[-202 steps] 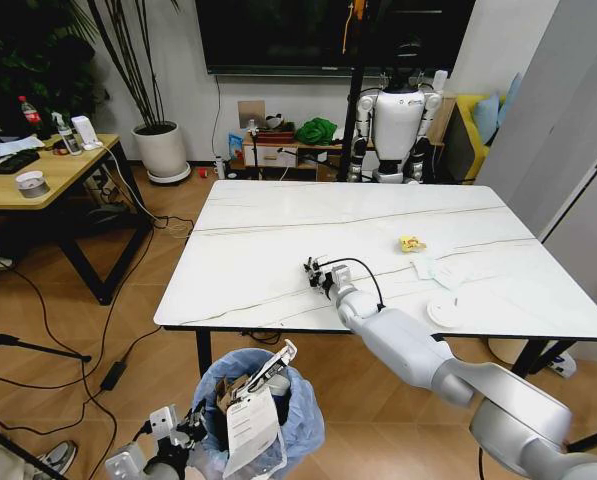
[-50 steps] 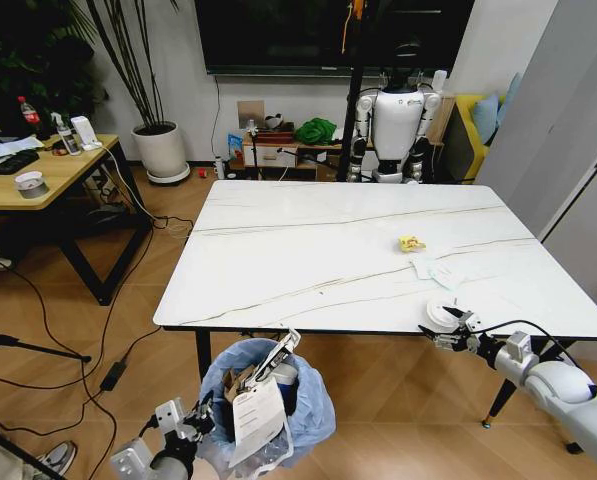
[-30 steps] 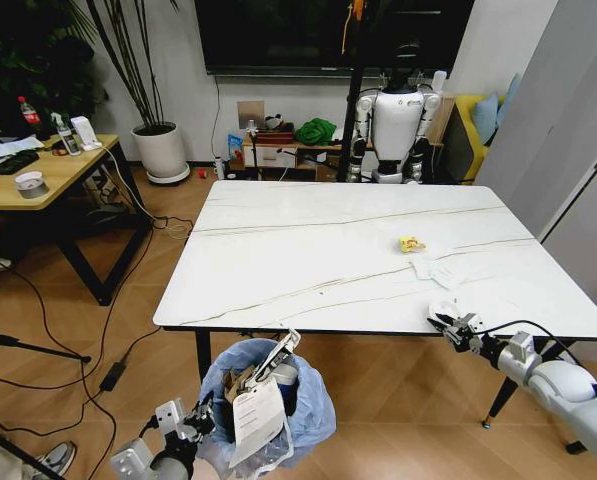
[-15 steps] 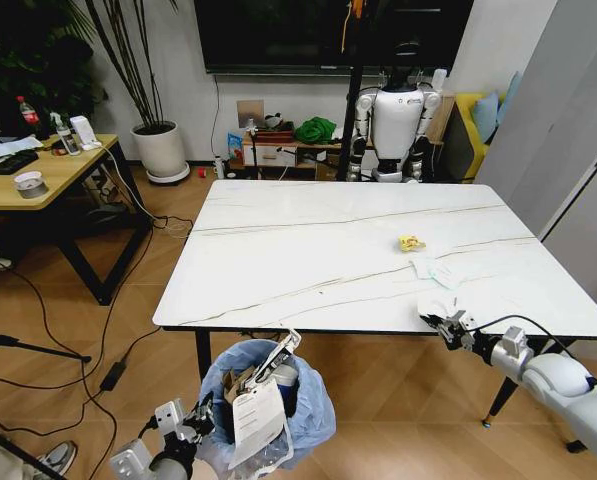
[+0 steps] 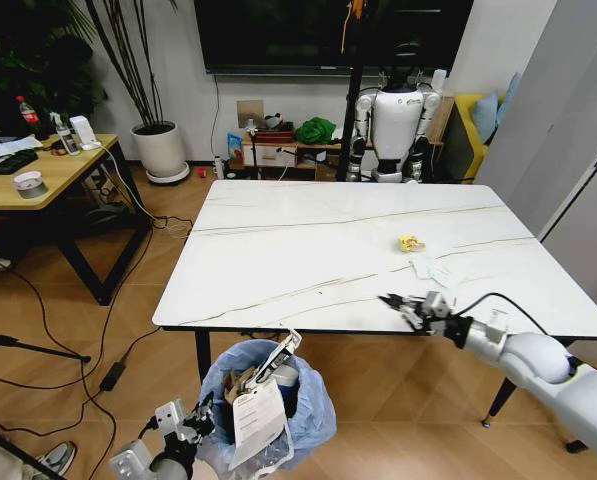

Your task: Pick up the trash bin and place the trash from the table into it.

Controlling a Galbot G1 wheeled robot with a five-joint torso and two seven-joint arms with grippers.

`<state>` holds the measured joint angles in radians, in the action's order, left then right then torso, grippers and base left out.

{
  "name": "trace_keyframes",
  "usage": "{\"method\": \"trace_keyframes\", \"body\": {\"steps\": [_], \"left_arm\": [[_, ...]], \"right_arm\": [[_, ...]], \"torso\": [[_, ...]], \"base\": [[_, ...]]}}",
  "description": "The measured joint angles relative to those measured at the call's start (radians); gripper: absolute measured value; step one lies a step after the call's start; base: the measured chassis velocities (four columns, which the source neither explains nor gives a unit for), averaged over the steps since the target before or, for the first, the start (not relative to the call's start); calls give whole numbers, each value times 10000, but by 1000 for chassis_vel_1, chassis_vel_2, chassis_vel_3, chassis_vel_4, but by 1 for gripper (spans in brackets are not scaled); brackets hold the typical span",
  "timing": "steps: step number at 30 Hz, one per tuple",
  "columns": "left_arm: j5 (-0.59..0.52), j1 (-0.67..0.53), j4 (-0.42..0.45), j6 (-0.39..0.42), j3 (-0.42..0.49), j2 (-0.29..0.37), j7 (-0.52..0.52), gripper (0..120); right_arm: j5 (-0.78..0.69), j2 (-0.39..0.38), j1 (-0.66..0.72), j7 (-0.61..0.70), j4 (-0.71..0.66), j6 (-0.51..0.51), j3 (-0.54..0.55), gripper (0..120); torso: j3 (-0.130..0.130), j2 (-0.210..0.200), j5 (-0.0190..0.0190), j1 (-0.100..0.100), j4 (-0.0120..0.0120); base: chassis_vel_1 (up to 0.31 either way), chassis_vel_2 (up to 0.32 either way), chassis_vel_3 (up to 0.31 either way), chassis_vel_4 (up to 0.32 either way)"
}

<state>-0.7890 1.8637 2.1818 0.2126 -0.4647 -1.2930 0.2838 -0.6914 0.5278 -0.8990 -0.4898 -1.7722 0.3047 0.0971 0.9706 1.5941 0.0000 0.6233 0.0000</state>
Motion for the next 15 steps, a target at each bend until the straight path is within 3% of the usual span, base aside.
{"method": "trace_keyframes", "body": {"steps": [3,15], "left_arm": [[12,8,0,0,2,8,-5,0],[-46,-140,-35,6,-1,123,-6,0]], "right_arm": [[-108,-155,564,117,-868,-10,469,0],[519,-709,574,-676,-1900,423,1195,0]], "torso": [[0,0,-1,0,1],[-1,3,1,-2,-1]], "base": [[0,0,0,0],[0,0,0,0]]}}
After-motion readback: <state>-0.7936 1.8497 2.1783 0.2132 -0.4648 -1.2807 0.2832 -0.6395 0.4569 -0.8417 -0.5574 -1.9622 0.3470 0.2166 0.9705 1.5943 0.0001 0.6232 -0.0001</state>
